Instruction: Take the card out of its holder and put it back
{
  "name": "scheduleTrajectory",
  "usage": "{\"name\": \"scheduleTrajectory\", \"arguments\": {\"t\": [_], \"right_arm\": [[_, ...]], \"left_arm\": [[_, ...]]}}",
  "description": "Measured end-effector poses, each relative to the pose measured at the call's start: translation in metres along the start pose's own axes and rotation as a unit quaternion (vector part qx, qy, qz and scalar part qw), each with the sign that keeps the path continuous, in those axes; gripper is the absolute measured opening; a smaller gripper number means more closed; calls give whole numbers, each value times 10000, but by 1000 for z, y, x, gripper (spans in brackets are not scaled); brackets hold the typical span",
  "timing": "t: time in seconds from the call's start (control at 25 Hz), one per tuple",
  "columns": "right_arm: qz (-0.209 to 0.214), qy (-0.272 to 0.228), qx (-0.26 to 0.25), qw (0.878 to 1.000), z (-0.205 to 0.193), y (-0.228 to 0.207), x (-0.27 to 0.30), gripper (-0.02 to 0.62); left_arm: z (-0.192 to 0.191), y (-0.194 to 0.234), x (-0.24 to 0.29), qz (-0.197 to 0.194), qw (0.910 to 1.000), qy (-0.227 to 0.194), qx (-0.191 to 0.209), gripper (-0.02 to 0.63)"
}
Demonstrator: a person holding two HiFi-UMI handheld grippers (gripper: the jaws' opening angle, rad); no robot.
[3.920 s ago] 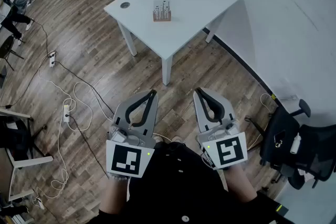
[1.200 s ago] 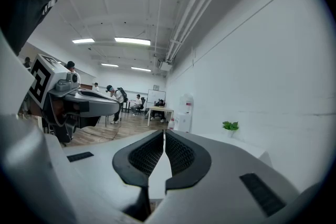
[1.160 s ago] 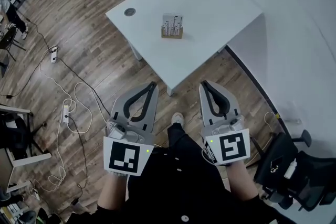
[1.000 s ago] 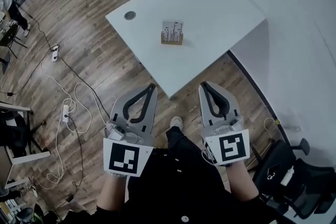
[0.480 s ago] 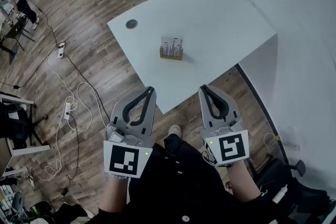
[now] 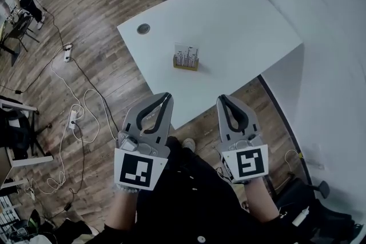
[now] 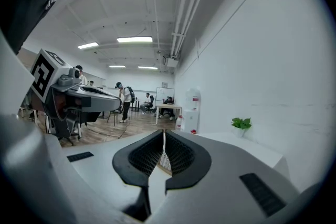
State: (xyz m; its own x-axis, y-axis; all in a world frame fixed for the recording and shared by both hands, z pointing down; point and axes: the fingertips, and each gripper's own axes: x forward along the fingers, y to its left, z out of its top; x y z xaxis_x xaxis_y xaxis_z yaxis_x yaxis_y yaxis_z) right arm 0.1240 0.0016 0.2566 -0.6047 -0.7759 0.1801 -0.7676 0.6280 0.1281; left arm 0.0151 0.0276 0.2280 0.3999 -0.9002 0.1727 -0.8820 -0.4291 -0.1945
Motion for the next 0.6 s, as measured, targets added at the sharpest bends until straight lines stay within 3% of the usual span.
{"name": "scheduleTrajectory", "arguments": {"t": [0.6], "right_arm": [[-397,255,8,9989,-1,-11,45,46]], "left_arm": [[-9,35,46,-400,9992,-41,-88,15]]}}
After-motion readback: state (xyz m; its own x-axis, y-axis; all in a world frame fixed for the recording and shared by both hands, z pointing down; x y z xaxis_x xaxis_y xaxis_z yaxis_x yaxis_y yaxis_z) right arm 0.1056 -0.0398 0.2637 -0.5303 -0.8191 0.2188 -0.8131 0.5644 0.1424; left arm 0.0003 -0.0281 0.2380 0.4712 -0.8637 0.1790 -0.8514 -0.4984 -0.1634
